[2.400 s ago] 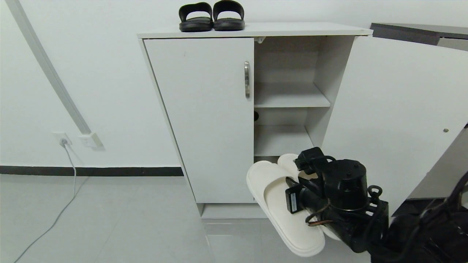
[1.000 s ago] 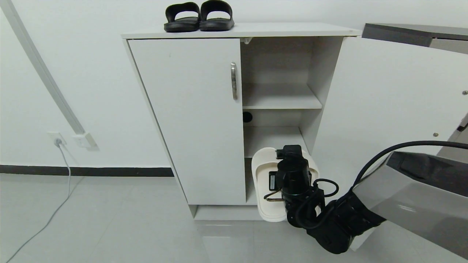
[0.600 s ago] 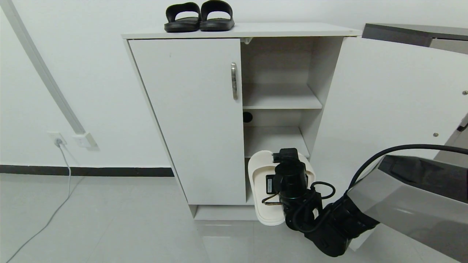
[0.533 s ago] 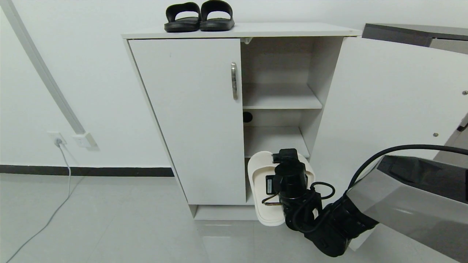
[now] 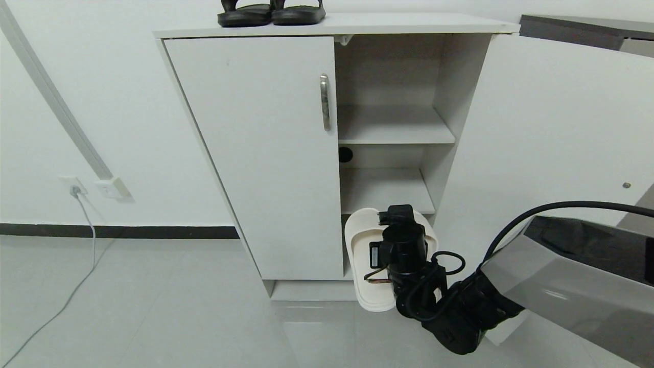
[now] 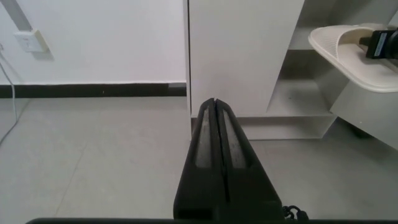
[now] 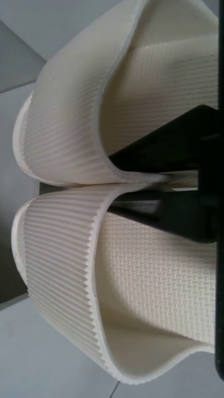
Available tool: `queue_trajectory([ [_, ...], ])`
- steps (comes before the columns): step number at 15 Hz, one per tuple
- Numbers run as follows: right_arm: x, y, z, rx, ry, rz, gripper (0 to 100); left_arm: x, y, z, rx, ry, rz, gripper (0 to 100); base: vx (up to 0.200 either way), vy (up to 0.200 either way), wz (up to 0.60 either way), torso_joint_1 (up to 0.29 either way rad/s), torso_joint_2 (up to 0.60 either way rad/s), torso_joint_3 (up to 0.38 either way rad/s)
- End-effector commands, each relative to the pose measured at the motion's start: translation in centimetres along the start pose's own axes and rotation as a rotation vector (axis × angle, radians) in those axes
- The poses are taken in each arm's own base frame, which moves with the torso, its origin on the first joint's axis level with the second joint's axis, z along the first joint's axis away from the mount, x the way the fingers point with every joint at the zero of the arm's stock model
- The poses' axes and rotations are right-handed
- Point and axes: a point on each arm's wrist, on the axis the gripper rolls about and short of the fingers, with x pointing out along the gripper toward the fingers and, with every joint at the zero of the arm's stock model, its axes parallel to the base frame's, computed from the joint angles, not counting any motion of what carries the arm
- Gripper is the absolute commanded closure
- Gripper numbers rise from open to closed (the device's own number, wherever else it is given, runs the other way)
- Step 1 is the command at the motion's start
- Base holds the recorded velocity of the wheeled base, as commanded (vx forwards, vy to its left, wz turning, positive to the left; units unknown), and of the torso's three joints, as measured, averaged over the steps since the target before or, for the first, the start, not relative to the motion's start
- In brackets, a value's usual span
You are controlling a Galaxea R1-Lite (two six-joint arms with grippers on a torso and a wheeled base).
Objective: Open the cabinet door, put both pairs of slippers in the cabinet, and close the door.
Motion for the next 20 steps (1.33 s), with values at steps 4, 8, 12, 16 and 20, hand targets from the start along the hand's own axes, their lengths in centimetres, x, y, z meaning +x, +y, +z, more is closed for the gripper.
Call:
queue_trajectory([
  [4, 0.0, 0.1, 1.5, 0.005, -0.071, 0.007, 100, 0.0, 0.0, 0.0, 0.0, 0.002, 0.0, 100, 0.0, 0.0, 0.0, -0.001, 0.0, -0.196],
  [8, 0.6, -0.7, 2.4, -0.015, -0.211, -0.022, 100, 0.0, 0.0, 0.0, 0.0, 0.002, 0.0, 100, 0.0, 0.0, 0.0, 0.004, 0.01, -0.199],
  [12, 3.4, -2.9, 2.3, -0.005, -0.249, -0.106, 100, 0.0, 0.0, 0.0, 0.0, 0.002, 0.0, 100, 0.0, 0.0, 0.0, 0.004, 0.0, -0.07],
  [16, 3.3, -2.7, 2.4, 0.009, -0.252, -0.098, 100, 0.0, 0.0, 0.0, 0.0, 0.002, 0.0, 100, 0.0, 0.0, 0.0, 0.0, 0.0, 0.0],
  [20, 3.2, -2.6, 1.3, 0.009, -0.18, -0.09, 100, 0.0, 0.0, 0.0, -0.001, 0.002, 0.002, 100, 0.0, 0.0, 0.0, 0.0, 0.0, 0.0],
])
